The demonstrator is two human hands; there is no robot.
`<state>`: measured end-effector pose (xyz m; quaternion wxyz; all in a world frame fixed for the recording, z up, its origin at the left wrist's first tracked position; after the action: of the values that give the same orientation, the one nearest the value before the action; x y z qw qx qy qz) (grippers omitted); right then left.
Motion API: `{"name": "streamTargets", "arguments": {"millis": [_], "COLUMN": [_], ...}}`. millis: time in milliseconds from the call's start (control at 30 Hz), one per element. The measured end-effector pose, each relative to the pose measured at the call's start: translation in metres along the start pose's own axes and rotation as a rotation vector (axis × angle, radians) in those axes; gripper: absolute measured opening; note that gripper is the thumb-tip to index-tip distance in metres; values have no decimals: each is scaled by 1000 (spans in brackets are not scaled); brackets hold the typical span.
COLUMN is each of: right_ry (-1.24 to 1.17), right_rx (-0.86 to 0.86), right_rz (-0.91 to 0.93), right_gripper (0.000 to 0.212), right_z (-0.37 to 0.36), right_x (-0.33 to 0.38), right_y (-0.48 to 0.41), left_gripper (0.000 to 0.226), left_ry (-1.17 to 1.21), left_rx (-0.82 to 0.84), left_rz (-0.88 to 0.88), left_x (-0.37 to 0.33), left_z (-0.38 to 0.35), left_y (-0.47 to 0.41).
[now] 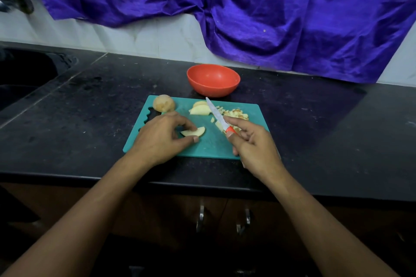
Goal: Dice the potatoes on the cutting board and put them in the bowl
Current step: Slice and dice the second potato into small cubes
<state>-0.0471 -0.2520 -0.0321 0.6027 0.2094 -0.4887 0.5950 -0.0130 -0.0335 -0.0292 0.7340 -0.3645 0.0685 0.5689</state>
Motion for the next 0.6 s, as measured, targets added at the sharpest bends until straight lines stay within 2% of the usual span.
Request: {"name": "streamTargets", "arguments": {"millis": [200,333,600], "right_ry": [442,550,601], "right_rx": [73,59,65], "right_rz": [185,225,255], "right_gripper": [44,49,50], "right_z": [-5,-8,-17], "right_x": [20,31,43], "right_y": [19,35,41], "left_gripper": [18,22,18], "left_ry": [51,94,171], "left_rx": [-49,-15,5], "left_rz": [42,24,-5], "left_x": [2,6,8], "left_z": [0,-2,-2], "left_y": [3,6,7]}}
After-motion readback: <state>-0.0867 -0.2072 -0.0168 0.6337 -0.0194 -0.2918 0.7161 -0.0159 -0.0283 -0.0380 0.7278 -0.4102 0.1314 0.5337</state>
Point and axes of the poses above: each hand's wrist, its own y-axis away from the middle knuckle, its own z-axis out of the back of the hand, x = y × z, the point moved 5 cm from there along -y, towards the middle knuckle, and after that the axes turned 13 degrees about -x, right-handed, at the moved point
